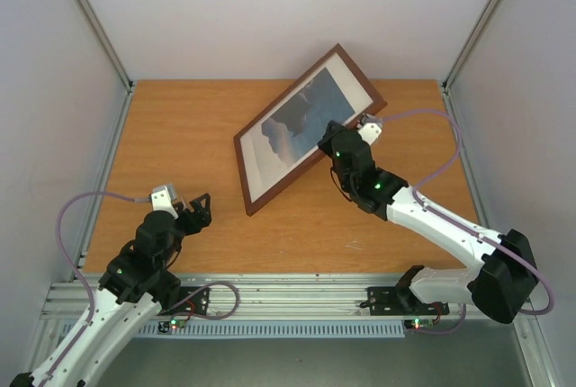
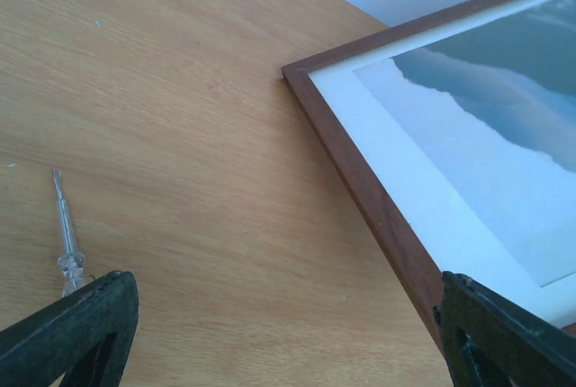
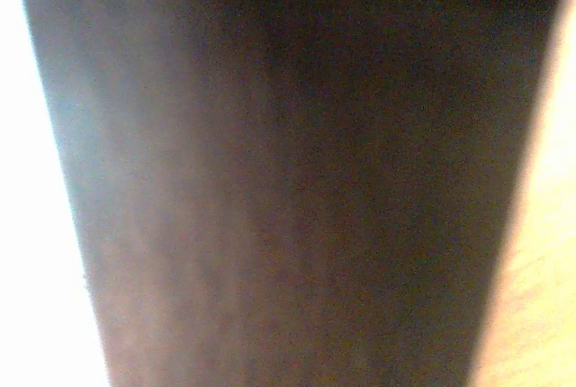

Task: Take the photo out of the frame
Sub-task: Turn over the photo frame at the center of the board.

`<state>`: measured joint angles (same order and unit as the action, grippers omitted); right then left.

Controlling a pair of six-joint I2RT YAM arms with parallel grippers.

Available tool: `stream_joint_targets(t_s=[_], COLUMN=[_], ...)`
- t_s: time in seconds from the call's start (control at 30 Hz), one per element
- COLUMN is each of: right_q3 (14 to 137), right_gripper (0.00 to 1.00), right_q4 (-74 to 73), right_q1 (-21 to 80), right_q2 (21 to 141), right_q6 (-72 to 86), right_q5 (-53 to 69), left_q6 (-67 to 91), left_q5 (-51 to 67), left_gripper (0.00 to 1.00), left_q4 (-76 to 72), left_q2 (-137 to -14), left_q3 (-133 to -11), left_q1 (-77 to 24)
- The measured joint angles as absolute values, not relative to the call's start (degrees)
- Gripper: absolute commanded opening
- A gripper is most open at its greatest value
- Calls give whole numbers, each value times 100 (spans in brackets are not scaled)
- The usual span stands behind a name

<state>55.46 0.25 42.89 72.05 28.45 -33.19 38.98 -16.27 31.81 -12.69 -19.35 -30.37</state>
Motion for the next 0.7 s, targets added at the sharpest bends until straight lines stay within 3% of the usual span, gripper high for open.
stream_joint_targets(t_s=[0.7], right_q3=[2633], right_gripper=[1], right_q4=[733], right_q1=[2947], right_q2=[5944], right_q6=[5900], right_q5=[-2486], left_q6=[3948], left_q5=[-1463], left_gripper=[91], left_q4=[3013], left_q2=[-1321], left_q3=[-1935], left_q1=[-3033])
